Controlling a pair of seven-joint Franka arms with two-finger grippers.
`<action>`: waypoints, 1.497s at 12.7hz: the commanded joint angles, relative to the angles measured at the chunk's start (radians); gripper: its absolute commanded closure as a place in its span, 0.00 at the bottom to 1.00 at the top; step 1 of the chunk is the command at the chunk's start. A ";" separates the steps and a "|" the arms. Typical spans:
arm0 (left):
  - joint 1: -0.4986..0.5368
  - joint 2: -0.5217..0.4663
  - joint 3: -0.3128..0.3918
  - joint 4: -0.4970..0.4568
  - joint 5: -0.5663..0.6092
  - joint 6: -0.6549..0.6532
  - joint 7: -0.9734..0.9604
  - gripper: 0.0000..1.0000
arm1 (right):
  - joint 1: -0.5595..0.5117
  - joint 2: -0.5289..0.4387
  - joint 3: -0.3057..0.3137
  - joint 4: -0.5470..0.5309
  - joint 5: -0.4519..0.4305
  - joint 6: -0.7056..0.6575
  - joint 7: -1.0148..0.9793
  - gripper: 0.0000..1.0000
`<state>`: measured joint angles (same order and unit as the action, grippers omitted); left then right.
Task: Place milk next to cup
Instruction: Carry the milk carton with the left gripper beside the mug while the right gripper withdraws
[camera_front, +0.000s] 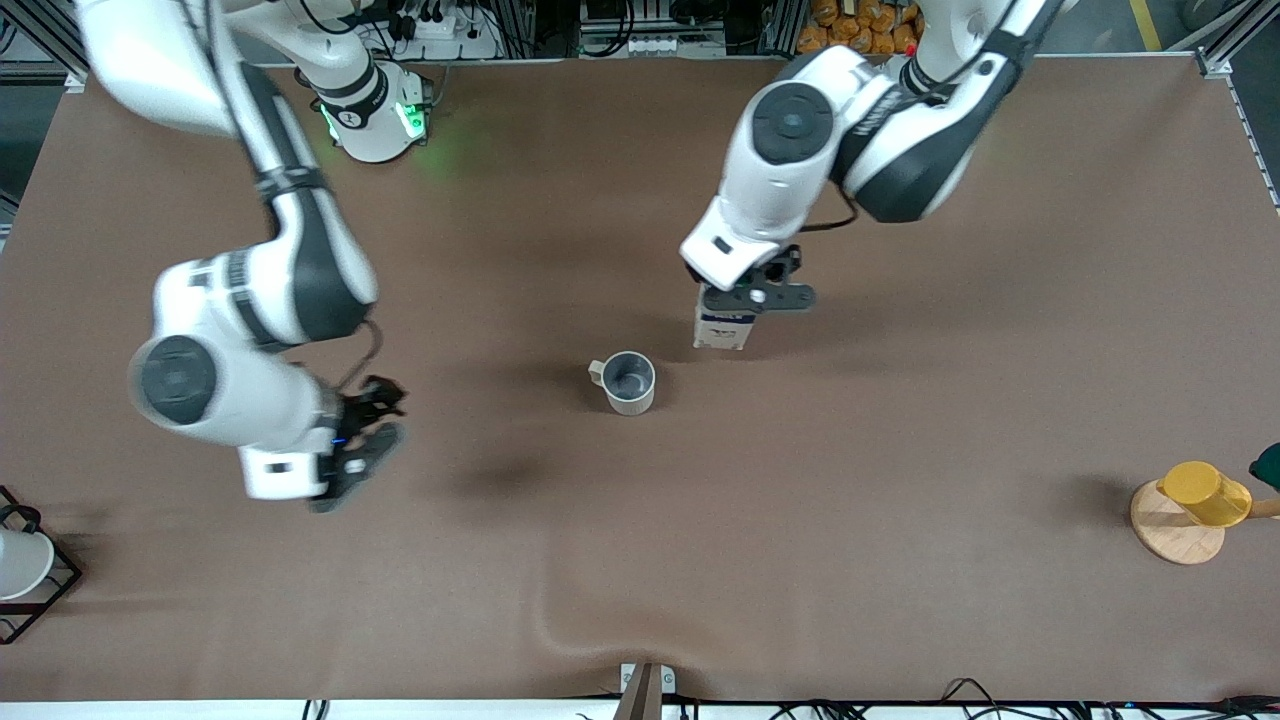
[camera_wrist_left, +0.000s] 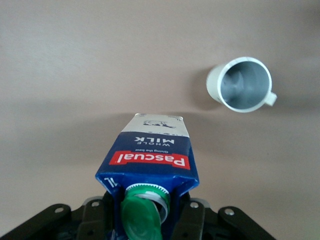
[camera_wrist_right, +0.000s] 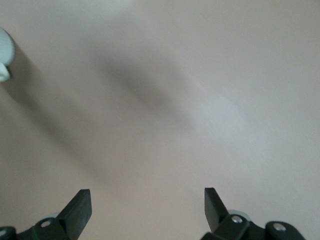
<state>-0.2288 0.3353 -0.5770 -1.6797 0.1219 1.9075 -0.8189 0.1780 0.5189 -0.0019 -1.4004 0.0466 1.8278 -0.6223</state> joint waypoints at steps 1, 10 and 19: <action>-0.093 0.094 0.012 0.098 0.050 -0.022 -0.068 0.52 | -0.063 -0.225 0.020 -0.237 0.012 0.010 0.006 0.00; -0.383 0.257 0.230 0.304 0.041 -0.042 -0.218 0.53 | -0.129 -0.456 -0.076 -0.276 -0.005 -0.076 0.359 0.00; -0.402 0.309 0.247 0.360 0.036 -0.027 -0.256 0.53 | -0.144 -0.540 -0.076 -0.255 -0.028 -0.193 0.492 0.00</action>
<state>-0.6191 0.6145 -0.3325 -1.3700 0.1444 1.8980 -1.0419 0.0484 -0.0198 -0.0901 -1.6456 0.0318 1.6292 -0.1478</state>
